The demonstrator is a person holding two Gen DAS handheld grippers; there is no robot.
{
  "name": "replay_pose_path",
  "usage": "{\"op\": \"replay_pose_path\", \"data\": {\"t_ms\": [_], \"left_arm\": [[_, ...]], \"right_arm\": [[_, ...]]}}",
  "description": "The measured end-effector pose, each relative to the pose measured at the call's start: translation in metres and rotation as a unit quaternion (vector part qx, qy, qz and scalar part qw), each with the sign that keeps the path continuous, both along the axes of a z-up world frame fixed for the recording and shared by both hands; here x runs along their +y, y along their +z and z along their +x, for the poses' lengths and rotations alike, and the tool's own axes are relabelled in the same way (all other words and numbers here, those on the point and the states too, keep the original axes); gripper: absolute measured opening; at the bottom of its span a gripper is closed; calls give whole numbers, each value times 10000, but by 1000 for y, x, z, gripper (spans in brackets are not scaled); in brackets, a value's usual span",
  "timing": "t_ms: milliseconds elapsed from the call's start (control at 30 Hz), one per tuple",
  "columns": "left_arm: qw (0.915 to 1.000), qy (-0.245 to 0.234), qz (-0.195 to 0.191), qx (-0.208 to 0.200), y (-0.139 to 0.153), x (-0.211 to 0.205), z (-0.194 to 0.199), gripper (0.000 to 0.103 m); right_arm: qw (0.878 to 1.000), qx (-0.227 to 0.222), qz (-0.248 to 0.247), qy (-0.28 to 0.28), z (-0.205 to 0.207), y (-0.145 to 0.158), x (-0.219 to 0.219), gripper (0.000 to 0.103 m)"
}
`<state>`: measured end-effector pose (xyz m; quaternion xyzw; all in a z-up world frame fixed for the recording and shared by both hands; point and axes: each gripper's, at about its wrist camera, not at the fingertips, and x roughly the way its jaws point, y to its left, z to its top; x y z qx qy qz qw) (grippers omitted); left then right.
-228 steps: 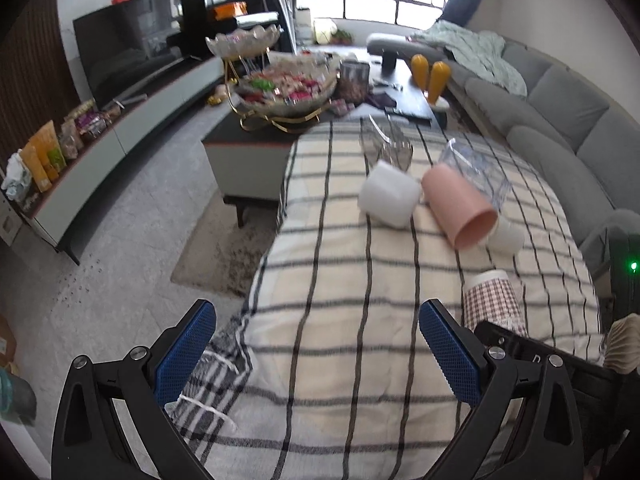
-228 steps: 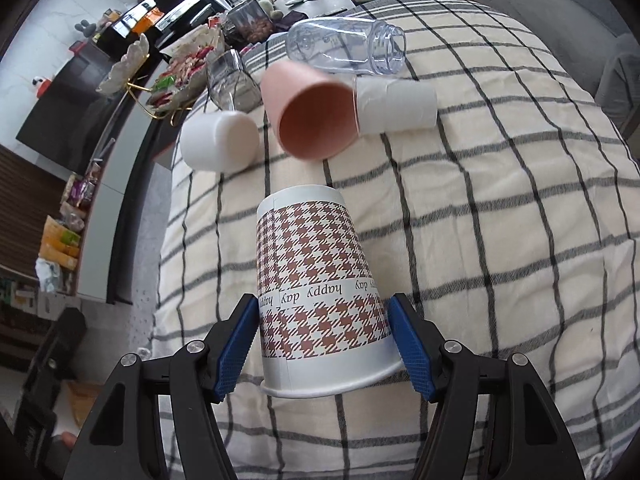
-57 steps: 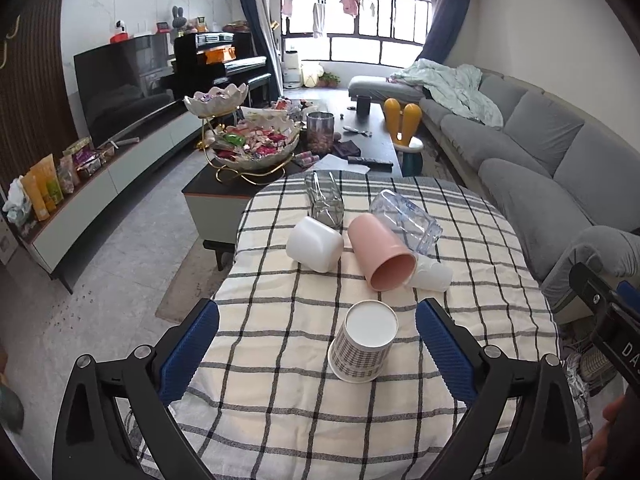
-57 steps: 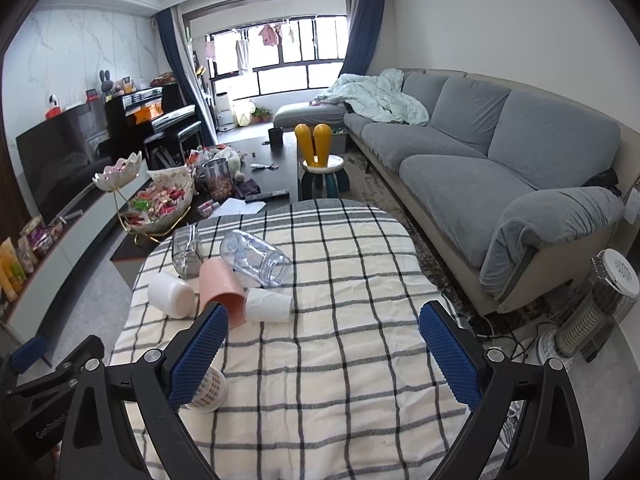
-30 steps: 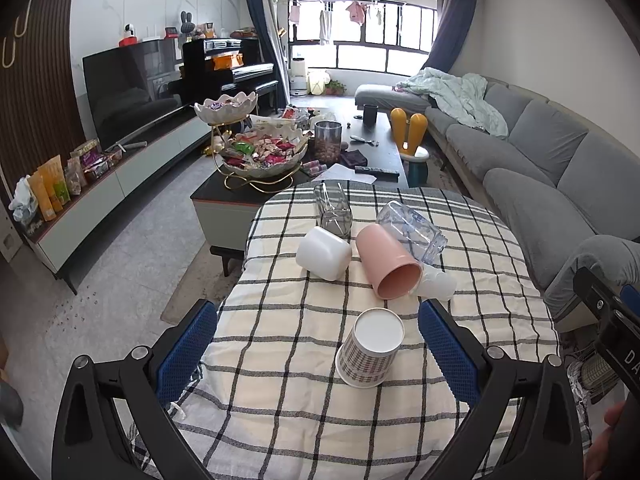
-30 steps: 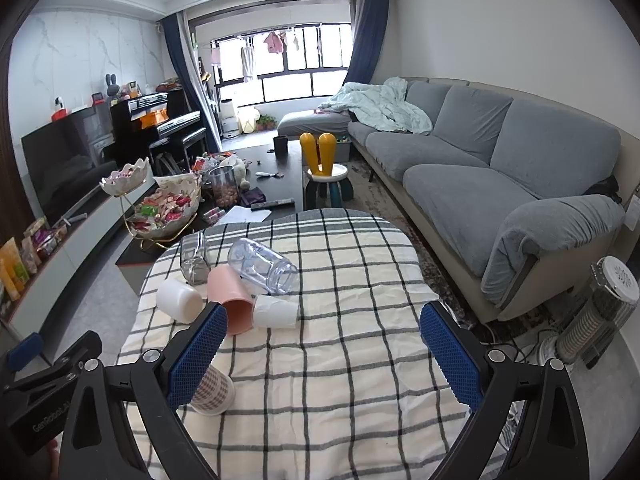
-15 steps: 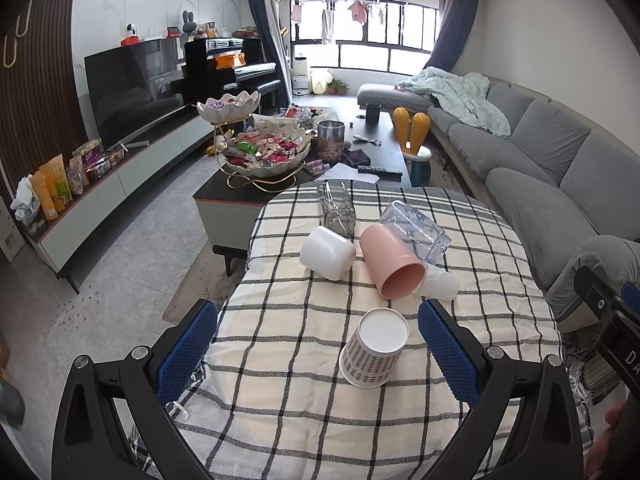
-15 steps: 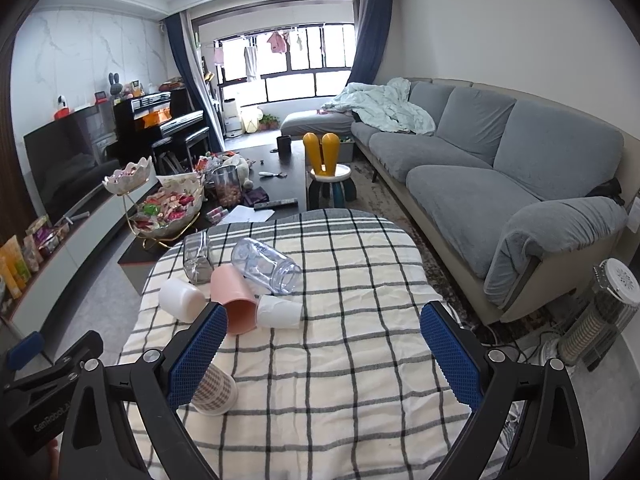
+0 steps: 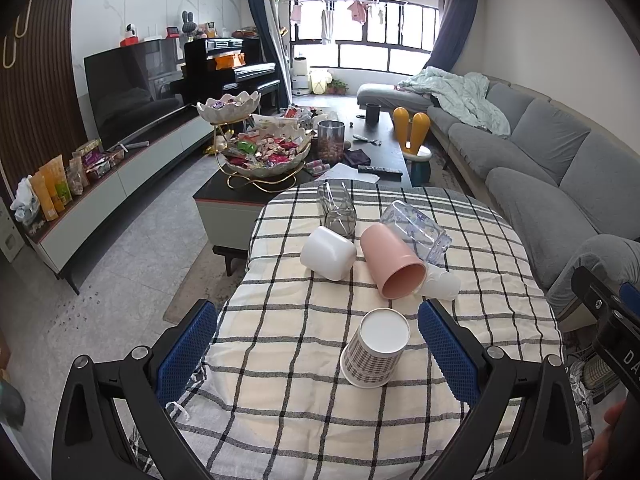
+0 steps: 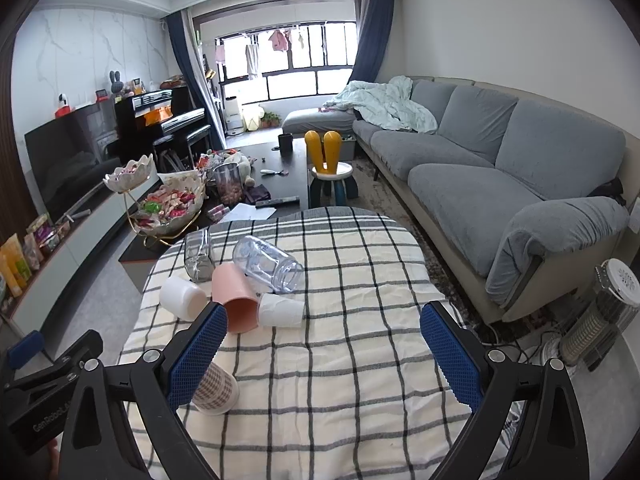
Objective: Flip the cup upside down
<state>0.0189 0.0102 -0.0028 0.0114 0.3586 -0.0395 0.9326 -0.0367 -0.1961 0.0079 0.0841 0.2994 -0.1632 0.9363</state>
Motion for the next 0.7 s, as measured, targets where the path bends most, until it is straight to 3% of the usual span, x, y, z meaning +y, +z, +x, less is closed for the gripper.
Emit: {"op": "replay_pose_path", "data": {"t_ms": [700], "left_arm": [[10000, 75, -29, -2, -2, 3, 2, 103]], "right_arm": [[10000, 5, 10, -15, 0, -1, 1, 97]]}}
